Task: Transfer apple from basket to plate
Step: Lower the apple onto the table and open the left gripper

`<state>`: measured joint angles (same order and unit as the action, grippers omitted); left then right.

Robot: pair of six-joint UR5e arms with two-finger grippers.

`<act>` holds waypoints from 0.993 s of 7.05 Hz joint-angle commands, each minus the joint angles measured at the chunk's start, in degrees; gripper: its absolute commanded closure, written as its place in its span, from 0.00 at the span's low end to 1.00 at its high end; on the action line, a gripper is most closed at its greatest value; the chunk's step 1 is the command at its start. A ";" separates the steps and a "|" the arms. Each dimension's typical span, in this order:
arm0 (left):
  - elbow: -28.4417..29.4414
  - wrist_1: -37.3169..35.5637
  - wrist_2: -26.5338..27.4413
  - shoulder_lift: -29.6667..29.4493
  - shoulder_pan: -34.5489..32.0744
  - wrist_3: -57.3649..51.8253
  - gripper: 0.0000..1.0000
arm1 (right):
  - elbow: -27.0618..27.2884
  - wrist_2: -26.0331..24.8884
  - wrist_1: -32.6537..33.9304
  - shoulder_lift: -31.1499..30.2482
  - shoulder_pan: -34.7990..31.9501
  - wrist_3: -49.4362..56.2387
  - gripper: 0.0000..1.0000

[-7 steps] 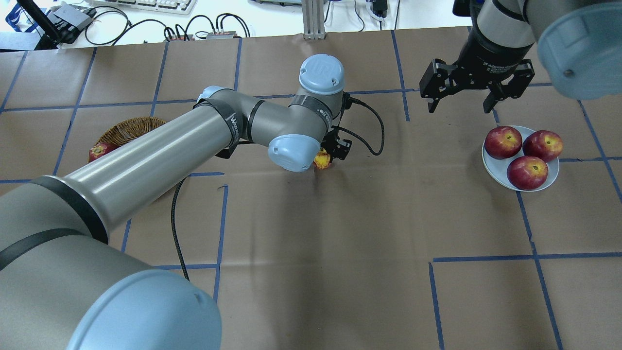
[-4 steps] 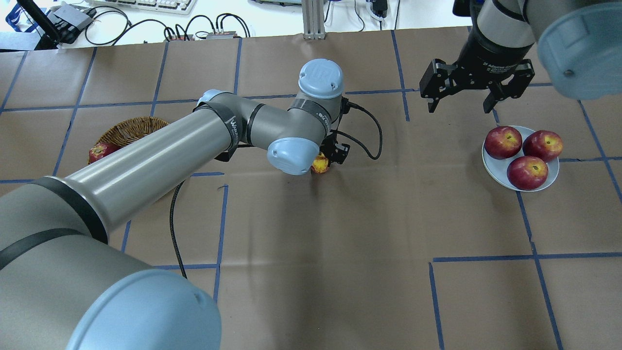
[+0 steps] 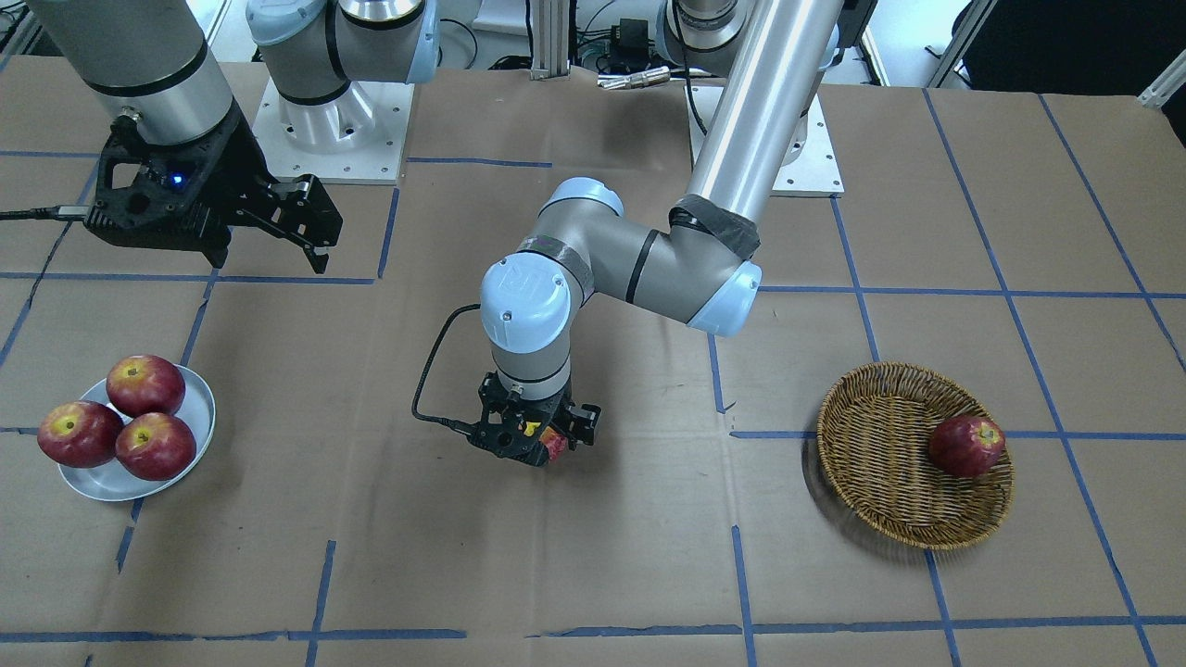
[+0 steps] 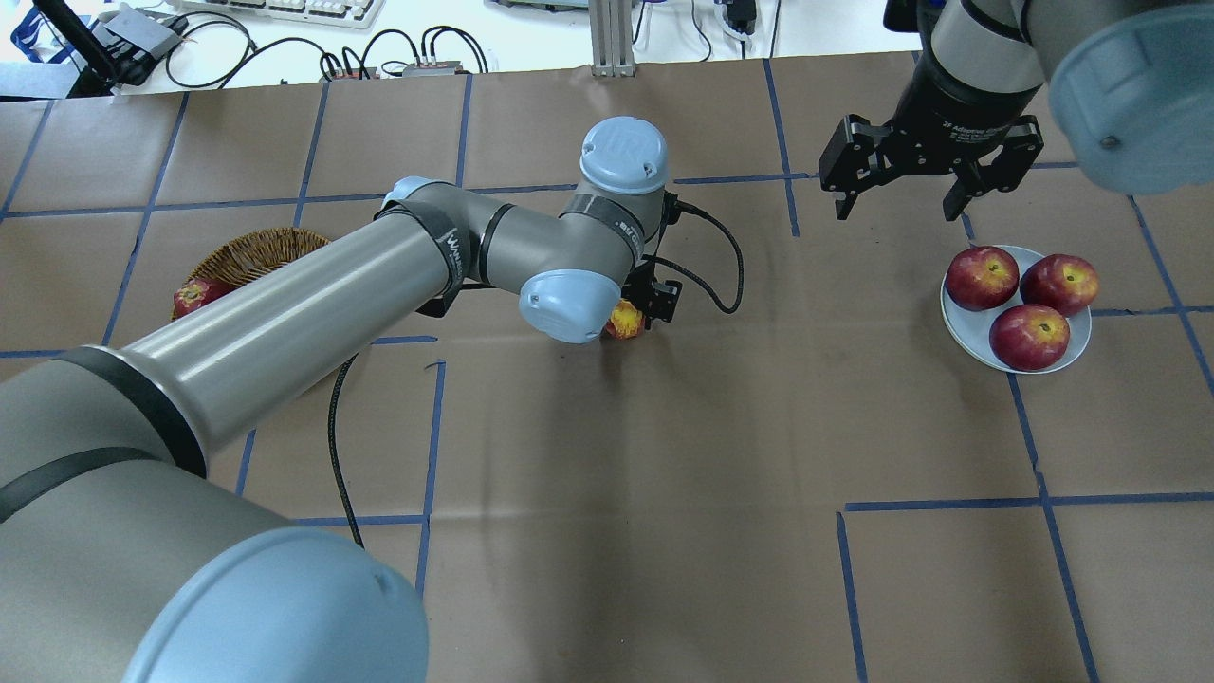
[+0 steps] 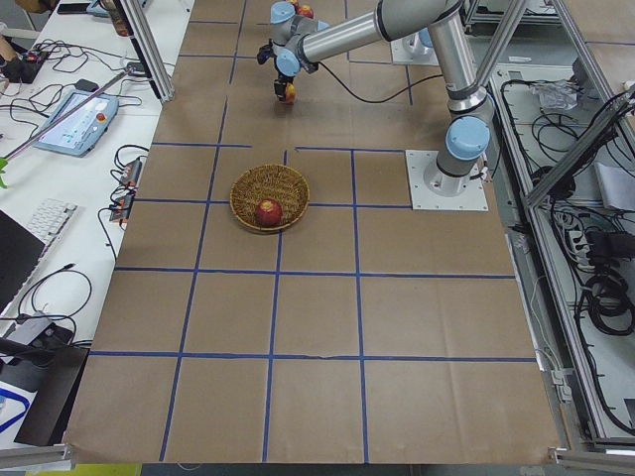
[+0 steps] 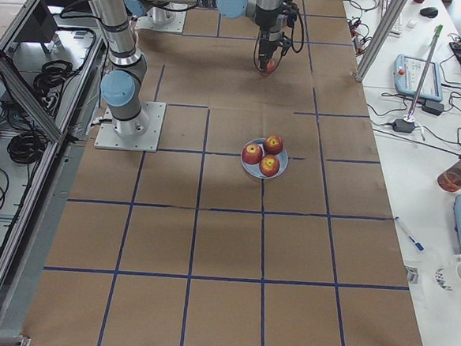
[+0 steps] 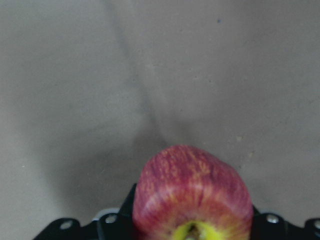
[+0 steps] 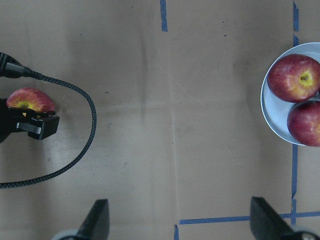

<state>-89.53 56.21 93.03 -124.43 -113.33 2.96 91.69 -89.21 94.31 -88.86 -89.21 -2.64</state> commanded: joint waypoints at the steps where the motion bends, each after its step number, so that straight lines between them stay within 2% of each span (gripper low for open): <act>1: 0.58 6.06 -0.13 5.91 2.13 -0.32 0.01 | 0.06 0.09 0.09 0.00 0.00 0.00 0.00; 3: 1.03 18.63 -0.21 17.94 8.54 -7.24 0.01 | 0.06 0.09 0.09 0.00 0.00 0.00 0.00; 5: 0.07 25.67 -0.21 27.88 12.33 -7.79 0.01 | 0.06 0.09 0.09 0.00 0.00 0.00 0.00; 7: 0.06 31.32 -0.21 32.66 14.97 -7.79 0.01 | 0.06 0.09 0.09 0.00 0.00 0.00 0.00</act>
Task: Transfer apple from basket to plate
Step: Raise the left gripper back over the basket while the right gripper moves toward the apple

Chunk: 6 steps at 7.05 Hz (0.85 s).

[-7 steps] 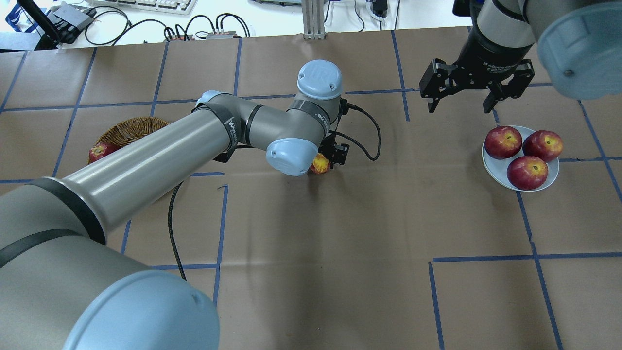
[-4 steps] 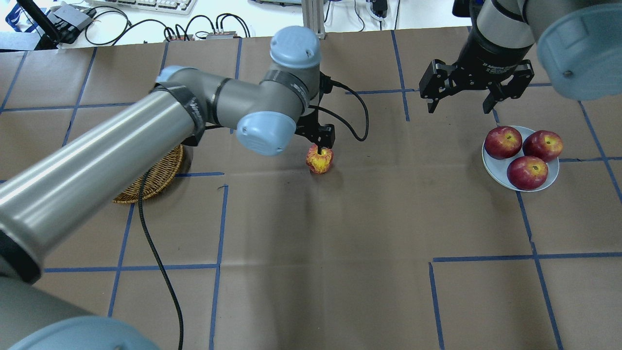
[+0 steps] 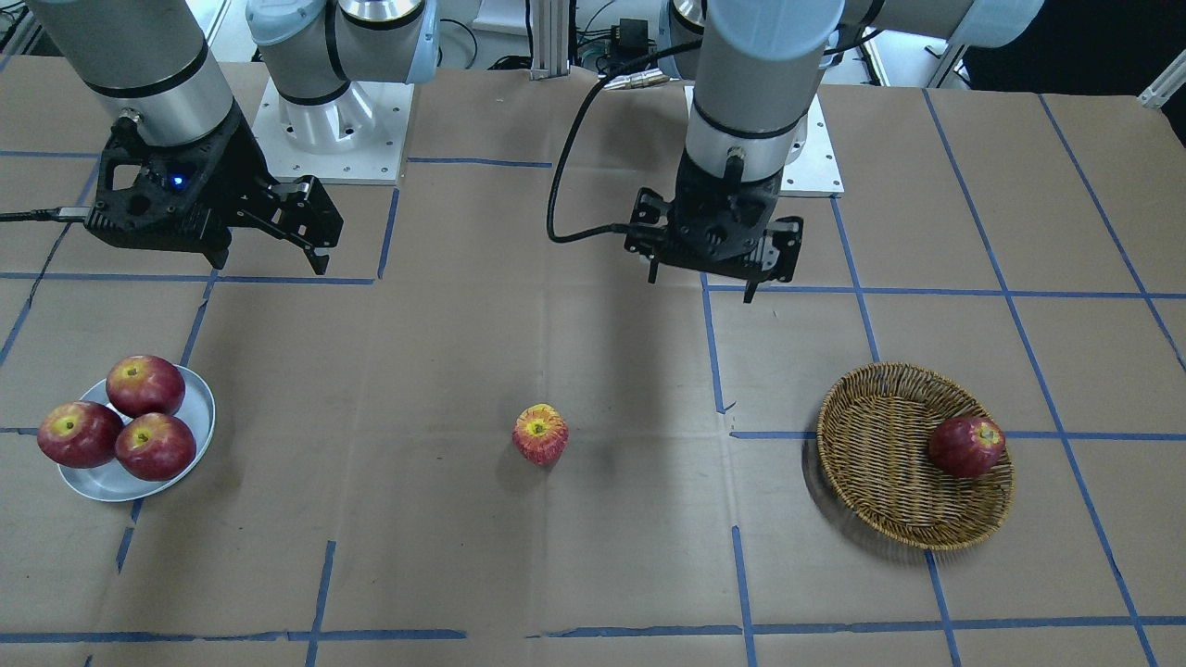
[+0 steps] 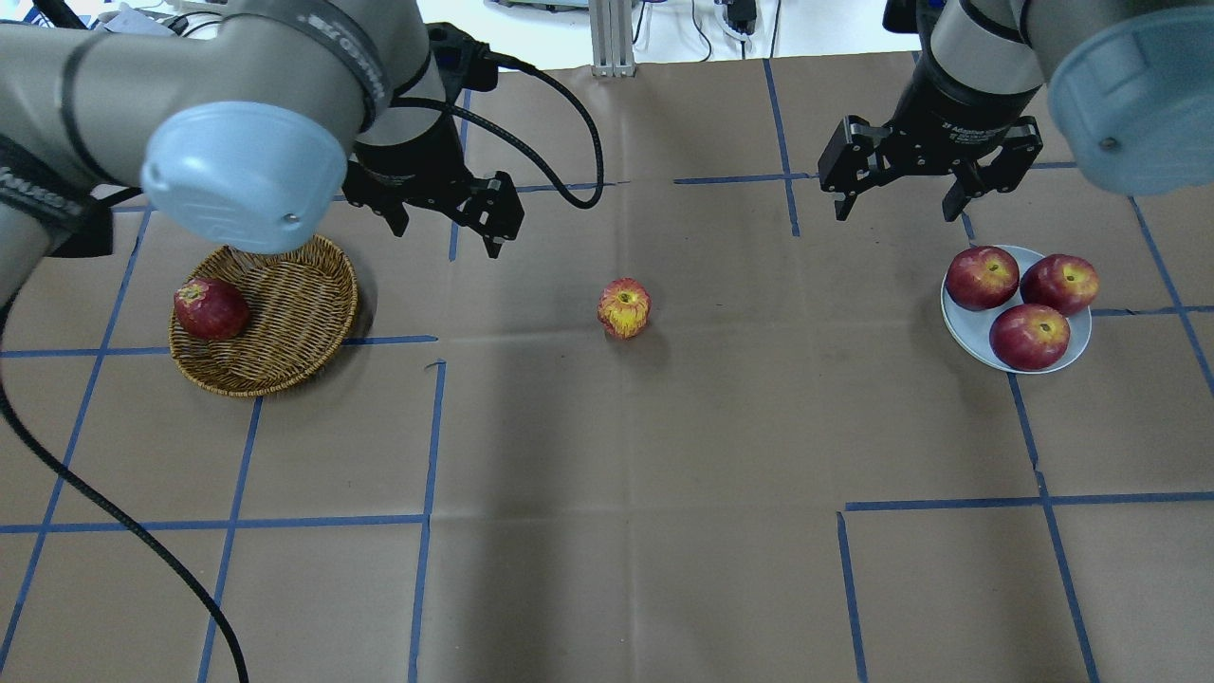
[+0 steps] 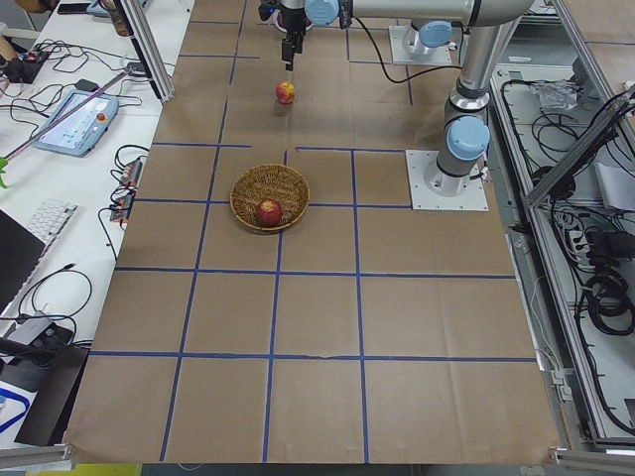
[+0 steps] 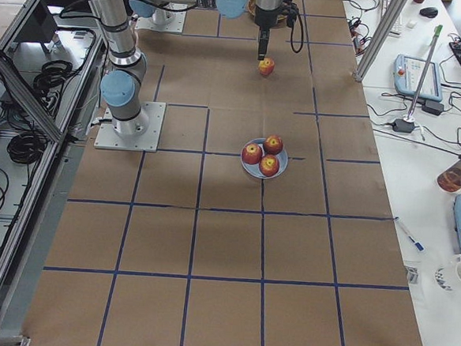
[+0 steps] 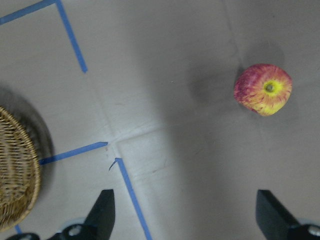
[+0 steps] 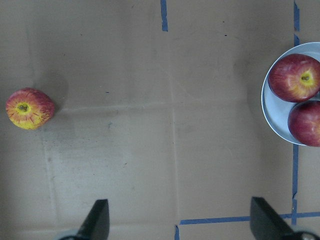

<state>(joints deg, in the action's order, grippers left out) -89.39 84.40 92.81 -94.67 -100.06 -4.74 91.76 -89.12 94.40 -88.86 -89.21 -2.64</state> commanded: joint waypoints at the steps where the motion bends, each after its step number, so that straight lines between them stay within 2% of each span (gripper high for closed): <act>1: -0.08 3.31 -0.09 3.34 2.67 -0.96 0.01 | 0.00 0.00 0.00 0.00 0.00 0.00 0.00; 2: -0.26 3.92 0.26 3.61 3.90 -3.93 0.01 | 0.00 0.00 0.00 0.00 0.00 0.00 0.00; 3: -0.35 4.80 -0.26 3.61 6.70 -4.31 0.01 | -9.57 -1.39 9.40 14.97 -16.97 -15.66 0.00; 4: -1.48 4.72 0.00 3.78 7.85 -4.40 0.01 | -12.27 -2.45 9.14 17.03 -17.66 -15.82 0.00; 6: -3.59 3.75 0.00 5.54 7.78 -4.31 0.01 | -12.39 -2.46 8.87 17.49 -17.67 -15.82 0.00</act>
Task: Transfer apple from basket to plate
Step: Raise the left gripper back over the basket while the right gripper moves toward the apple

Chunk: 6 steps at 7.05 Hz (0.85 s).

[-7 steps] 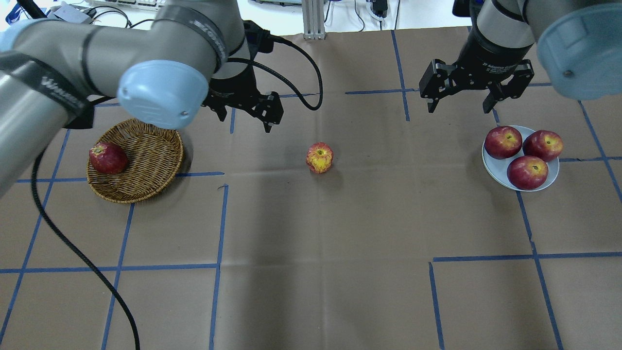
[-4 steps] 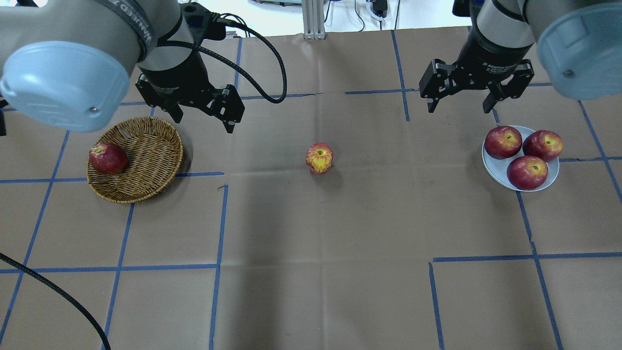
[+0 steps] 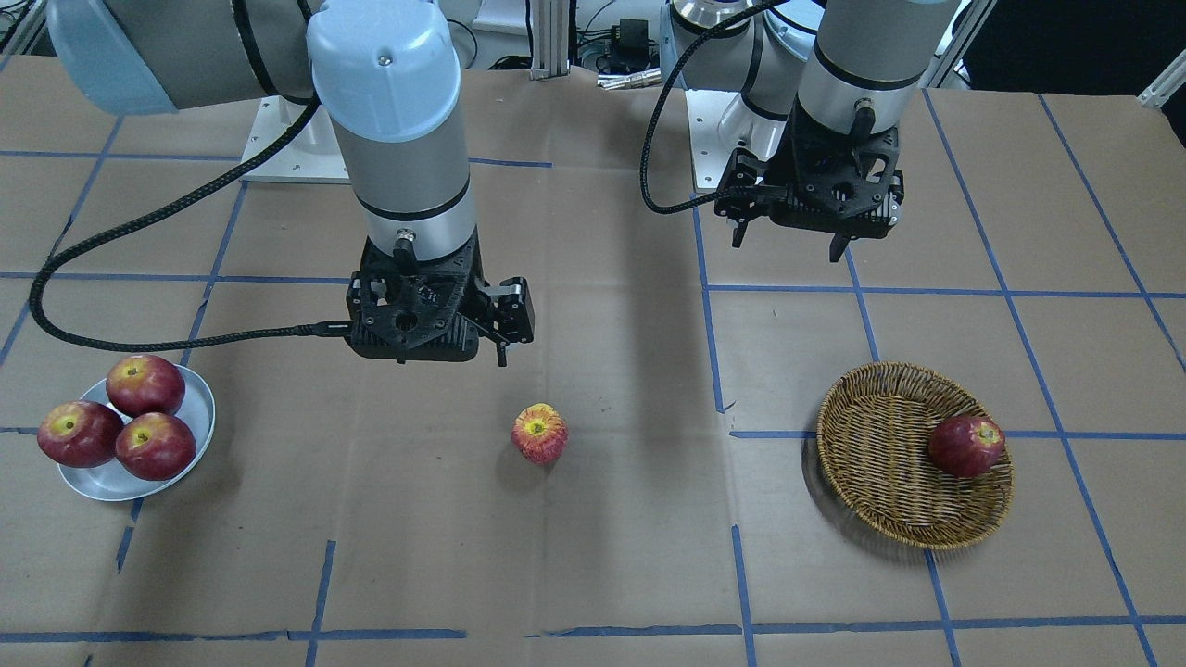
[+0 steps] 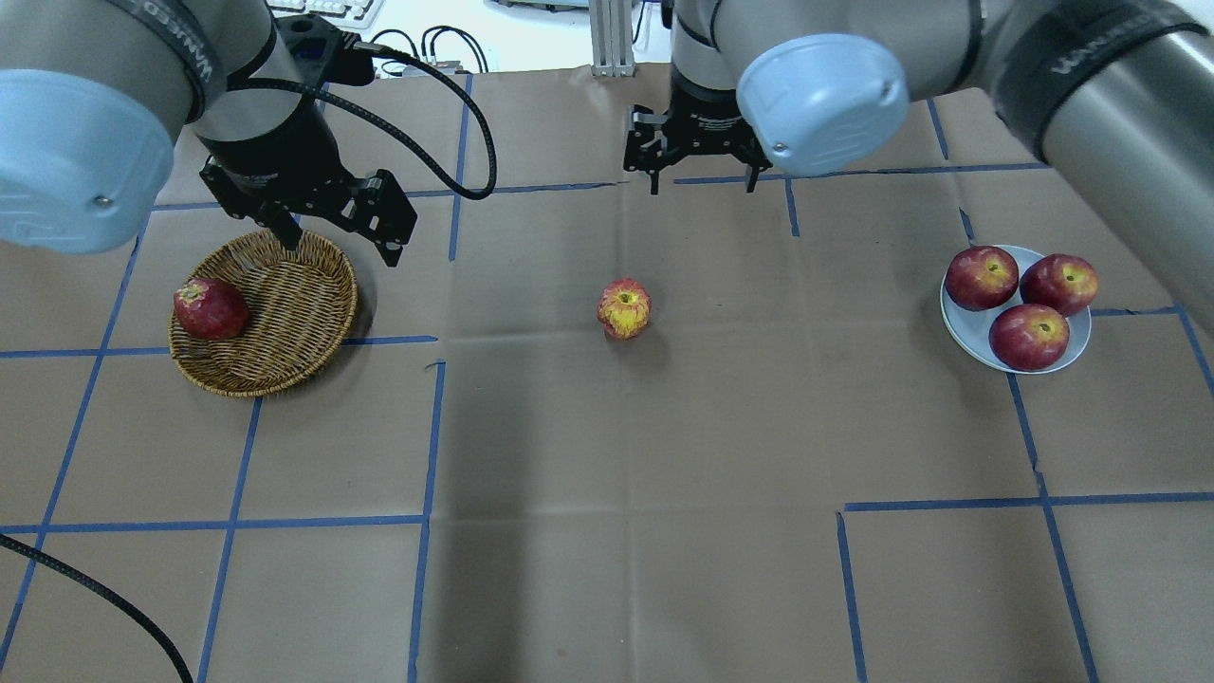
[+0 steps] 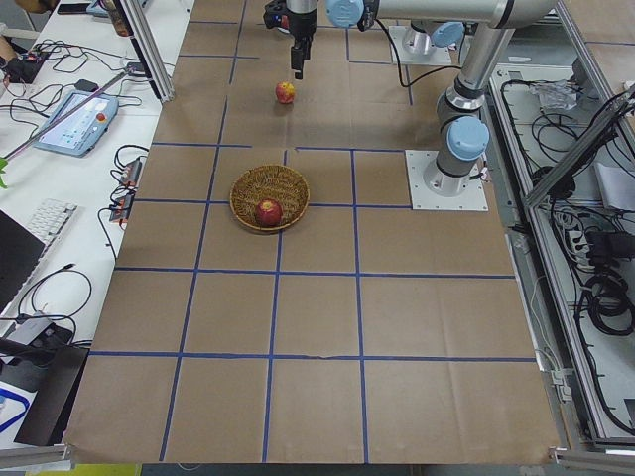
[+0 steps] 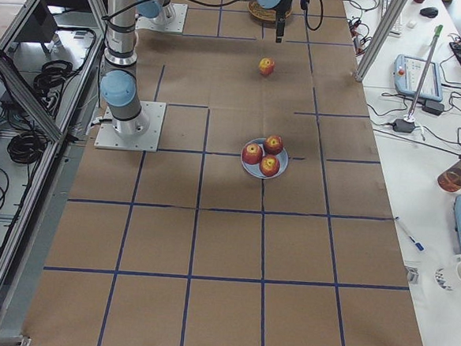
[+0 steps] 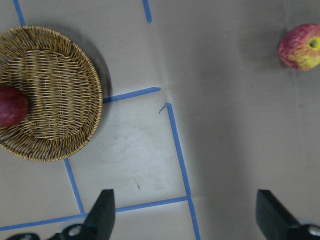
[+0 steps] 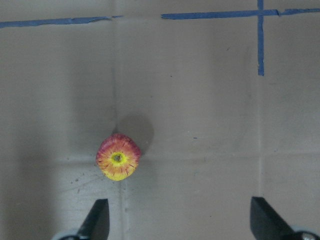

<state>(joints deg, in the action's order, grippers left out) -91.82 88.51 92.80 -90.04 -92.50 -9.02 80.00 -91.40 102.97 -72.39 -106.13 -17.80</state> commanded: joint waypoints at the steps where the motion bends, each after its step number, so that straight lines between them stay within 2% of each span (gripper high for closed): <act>1: -1.17 -0.44 0.01 1.01 0.13 -0.04 0.01 | -0.64 0.08 0.65 1.63 -0.83 -0.74 0.00; 3: -1.08 -0.44 0.01 1.01 0.04 -0.04 0.01 | -0.46 0.70 1.01 4.78 -1.87 -1.52 0.00; 6: -1.26 -0.53 -0.07 1.01 0.04 -0.12 0.01 | 0.32 -0.09 9.15 11.98 -6.18 -4.52 0.00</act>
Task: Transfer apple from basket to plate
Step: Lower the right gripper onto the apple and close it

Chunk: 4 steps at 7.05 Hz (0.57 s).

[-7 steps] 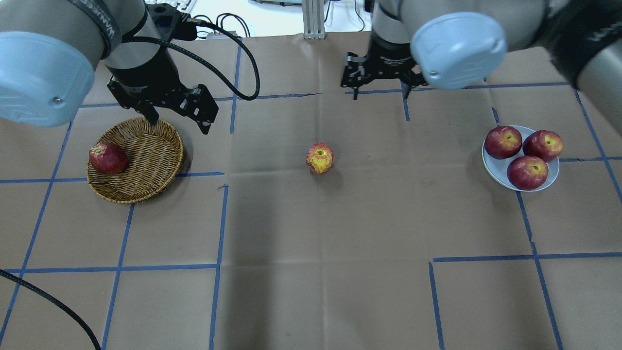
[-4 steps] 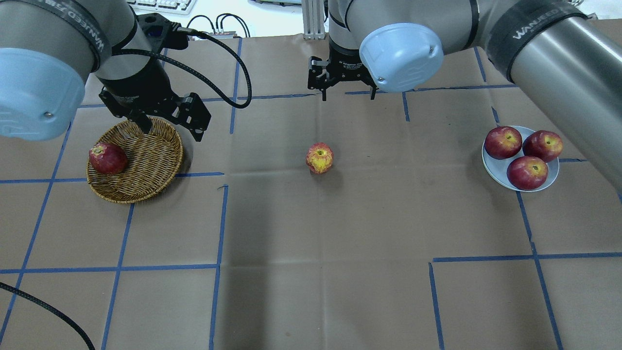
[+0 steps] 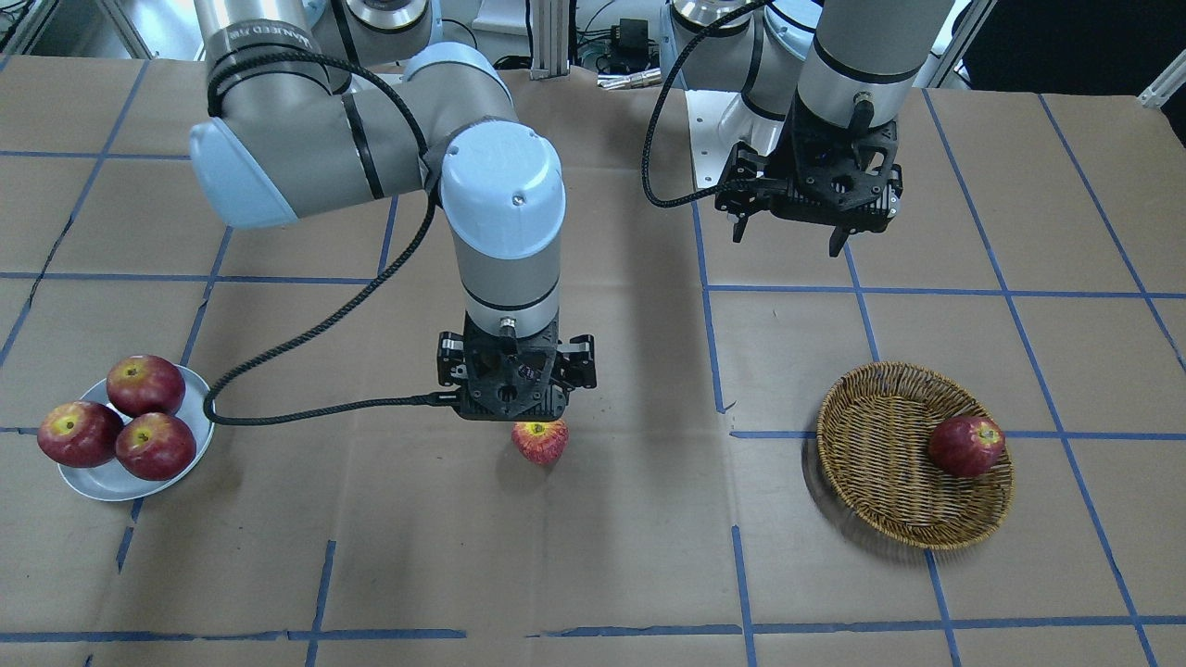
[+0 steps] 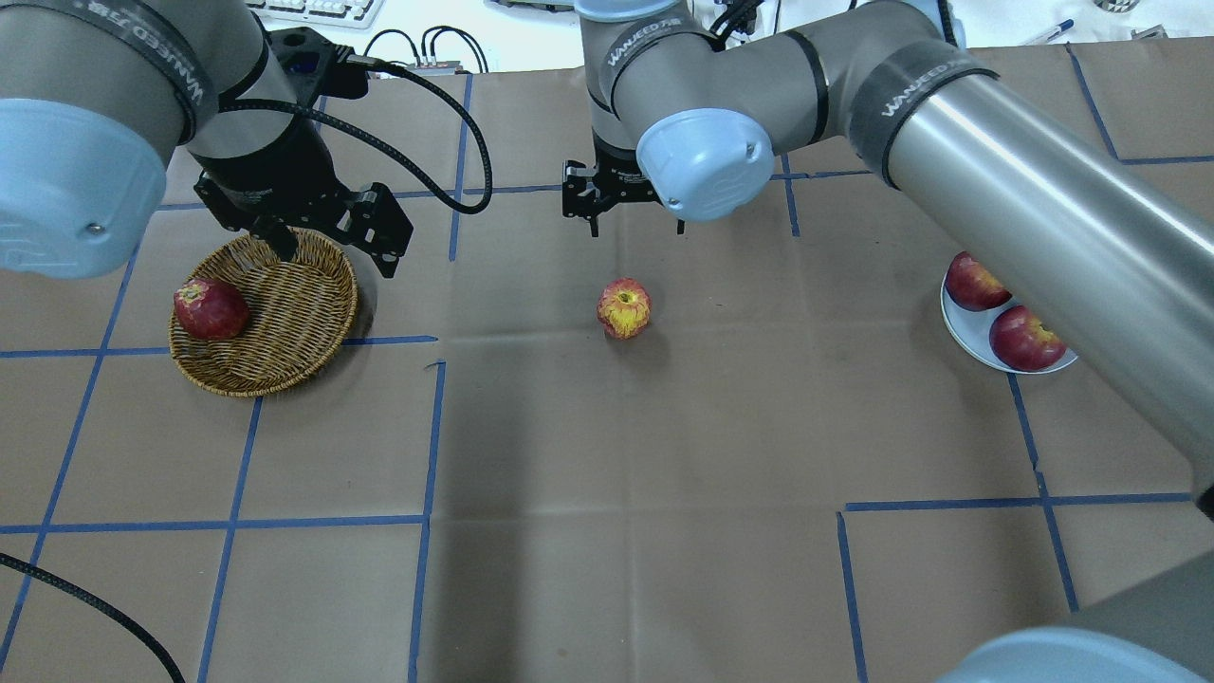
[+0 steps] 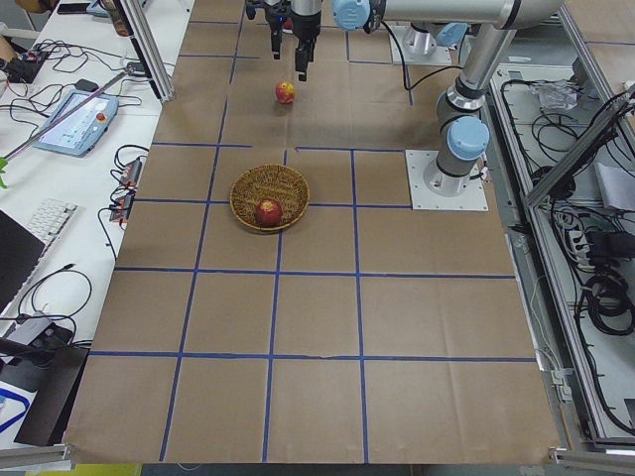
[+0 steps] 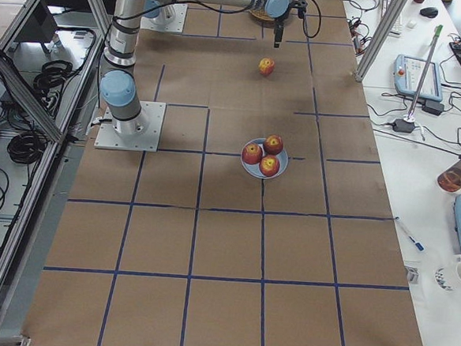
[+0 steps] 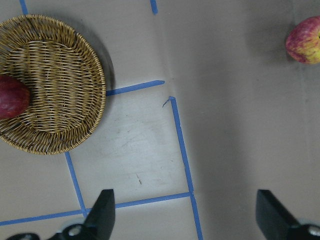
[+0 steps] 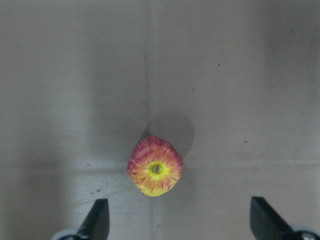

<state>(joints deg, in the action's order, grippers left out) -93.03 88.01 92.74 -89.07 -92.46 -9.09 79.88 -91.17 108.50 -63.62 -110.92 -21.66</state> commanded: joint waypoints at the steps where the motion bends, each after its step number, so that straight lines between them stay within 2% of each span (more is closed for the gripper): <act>1: -0.13 0.06 -0.01 -0.05 0.00 -0.05 0.01 | 2.45 -0.15 4.96 4.37 -1.49 -0.40 0.00; 3: -0.13 0.06 -0.01 -0.06 0.08 -0.05 0.01 | 9.64 -0.32 16.76 4.73 -0.88 0.39 0.00; 4: -0.22 0.14 -0.01 -0.06 0.08 -0.05 0.01 | 12.72 -0.06 19.44 4.74 -0.79 0.22 0.00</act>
<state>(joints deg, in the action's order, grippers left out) -93.19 88.09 92.73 -89.12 -92.38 -9.14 88.46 -91.40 122.89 -59.05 -111.86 -21.44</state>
